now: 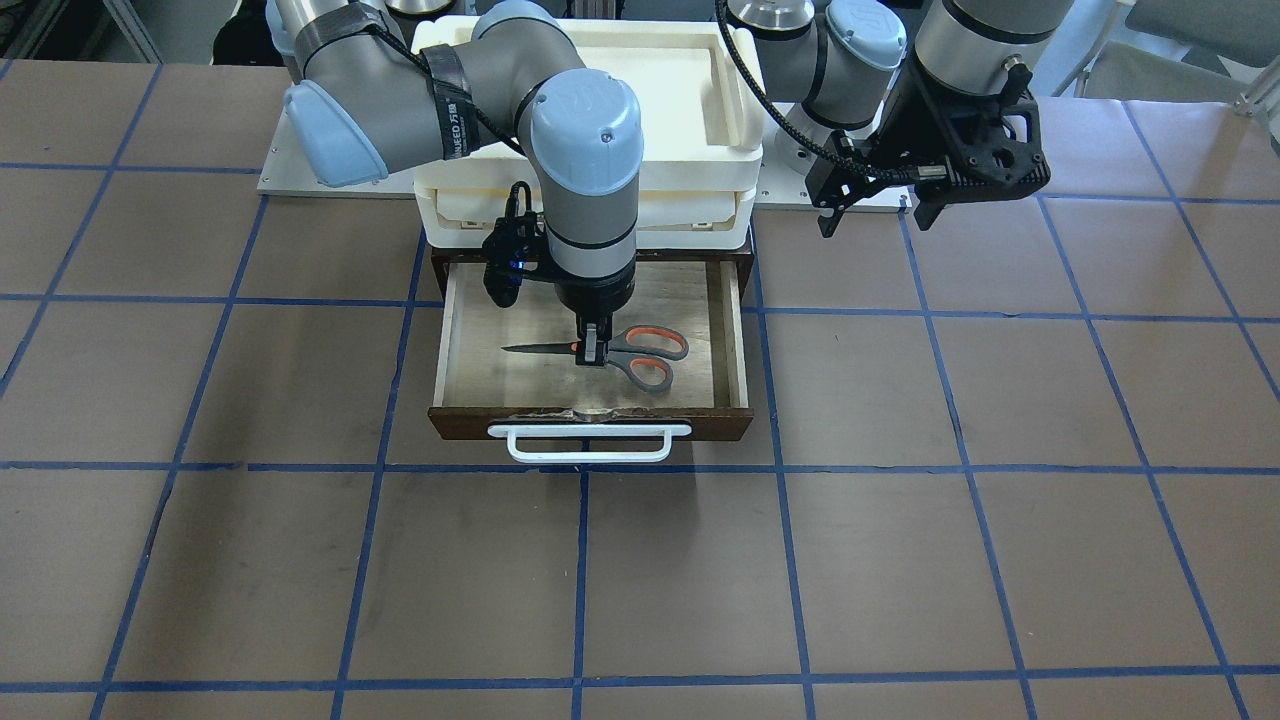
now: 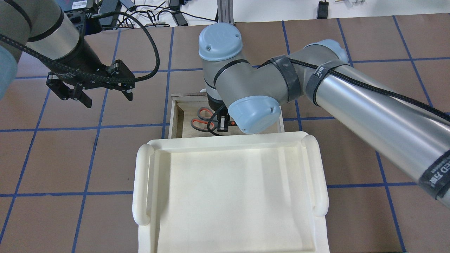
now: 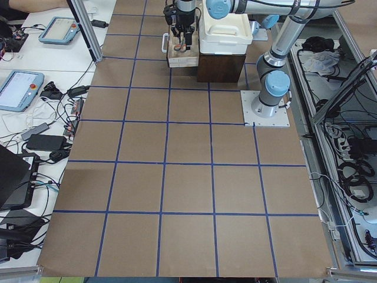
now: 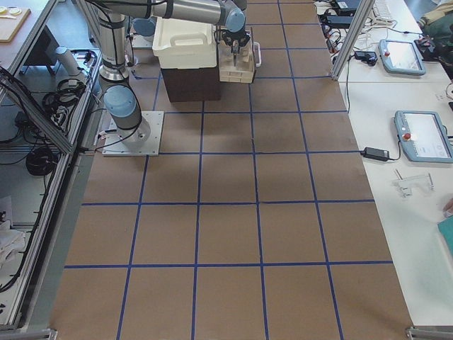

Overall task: Put scissors in drawer and close it
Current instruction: 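Lower the scissors into the open drawer with the right gripper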

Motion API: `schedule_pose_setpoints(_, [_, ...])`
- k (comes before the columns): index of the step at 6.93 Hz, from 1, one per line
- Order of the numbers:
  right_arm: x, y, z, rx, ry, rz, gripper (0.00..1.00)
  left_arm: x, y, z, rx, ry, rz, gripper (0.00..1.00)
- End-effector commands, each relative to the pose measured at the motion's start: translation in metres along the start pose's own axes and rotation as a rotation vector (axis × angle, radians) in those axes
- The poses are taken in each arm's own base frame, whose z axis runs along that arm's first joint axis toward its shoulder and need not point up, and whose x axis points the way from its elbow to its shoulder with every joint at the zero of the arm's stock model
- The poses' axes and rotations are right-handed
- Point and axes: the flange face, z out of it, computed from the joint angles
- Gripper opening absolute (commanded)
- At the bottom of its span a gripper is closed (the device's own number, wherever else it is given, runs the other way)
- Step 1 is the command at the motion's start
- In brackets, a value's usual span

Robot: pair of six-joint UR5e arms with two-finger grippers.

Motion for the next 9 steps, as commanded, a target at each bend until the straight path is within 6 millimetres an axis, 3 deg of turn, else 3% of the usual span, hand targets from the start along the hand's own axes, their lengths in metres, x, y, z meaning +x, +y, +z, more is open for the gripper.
schedule_pose_setpoints(1, [0.002, 0.003, 0.004, -0.008, 0.014, -0.001, 0.00, 0.000, 0.000, 0.000, 0.000, 0.000, 0.000, 1.00])
schedule_pose_setpoints(4, [0.006, 0.011, 0.017, 0.012, 0.026, -0.001, 0.04, 0.000, 0.000, 0.000, 0.000, 0.000, 0.000, 1.00])
schedule_pose_setpoints(6, [0.006, 0.010, 0.017, 0.014, 0.028, -0.004, 0.19, 0.000, 0.000, 0.000, 0.000, 0.002, -0.002, 1.00])
schedule_pose_setpoints(8, [0.009, 0.011, 0.018, 0.015, 0.049, -0.004, 0.42, 0.000, -0.001, -0.001, 0.004, 0.004, -0.003, 1.00])
schedule_pose_setpoints(9, [0.009, 0.011, 0.015, 0.013, 0.045, -0.005, 0.46, 0.000, -0.001, -0.001, 0.004, 0.005, -0.006, 1.00])
